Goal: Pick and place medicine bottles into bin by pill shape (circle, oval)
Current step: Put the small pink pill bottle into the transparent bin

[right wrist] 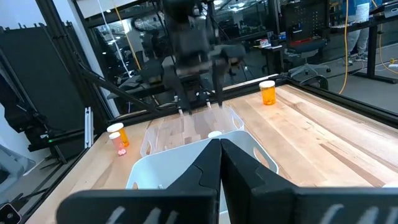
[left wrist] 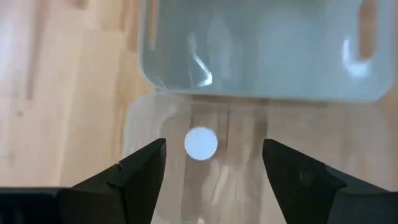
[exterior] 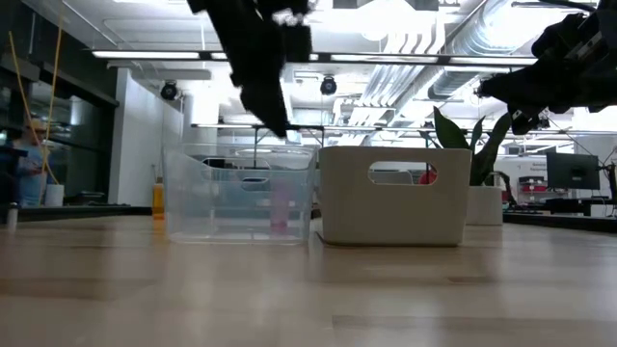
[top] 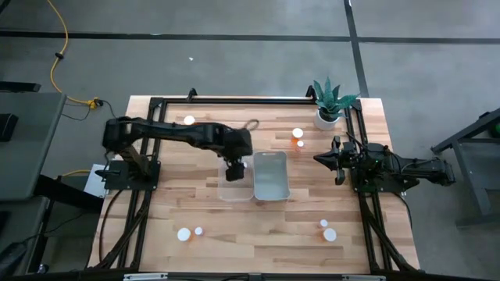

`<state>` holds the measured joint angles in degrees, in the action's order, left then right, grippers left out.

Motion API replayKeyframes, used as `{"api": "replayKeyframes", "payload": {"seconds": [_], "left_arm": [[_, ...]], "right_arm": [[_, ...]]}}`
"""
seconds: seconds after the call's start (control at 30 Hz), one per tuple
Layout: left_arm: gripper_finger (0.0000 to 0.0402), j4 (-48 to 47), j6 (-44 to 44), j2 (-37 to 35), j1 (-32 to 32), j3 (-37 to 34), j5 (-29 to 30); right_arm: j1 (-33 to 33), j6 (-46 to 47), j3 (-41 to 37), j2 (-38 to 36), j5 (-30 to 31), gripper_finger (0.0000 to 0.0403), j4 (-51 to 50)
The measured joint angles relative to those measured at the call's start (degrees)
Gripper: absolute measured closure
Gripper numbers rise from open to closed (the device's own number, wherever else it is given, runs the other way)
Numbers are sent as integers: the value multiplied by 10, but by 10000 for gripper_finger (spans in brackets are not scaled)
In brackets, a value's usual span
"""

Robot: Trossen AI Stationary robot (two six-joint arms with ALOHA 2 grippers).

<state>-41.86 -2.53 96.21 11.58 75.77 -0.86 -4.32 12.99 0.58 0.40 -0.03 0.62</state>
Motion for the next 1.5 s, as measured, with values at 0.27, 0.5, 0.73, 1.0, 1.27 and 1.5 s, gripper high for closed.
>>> {"api": "replayKeyframes", "payload": {"seconds": [0.27,0.5,0.73,1.0,1.27,1.5], "left_arm": [[145,259,-137,-222,8,-162,20],[151,447,-188,-415,8,-324,43],[157,475,-183,-546,8,-410,85],[158,399,-103,-612,8,-411,81],[265,304,-125,-631,7,-411,76],[389,373,-110,-642,8,-465,80]], "right_arm": [[0,0,0,0,0,402,0],[0,0,0,0,0,402,0],[0,103,0,-1,2,402,62],[0,301,0,0,182,402,234],[-1,284,57,80,193,402,217],[-1,190,192,250,193,402,68]]}}
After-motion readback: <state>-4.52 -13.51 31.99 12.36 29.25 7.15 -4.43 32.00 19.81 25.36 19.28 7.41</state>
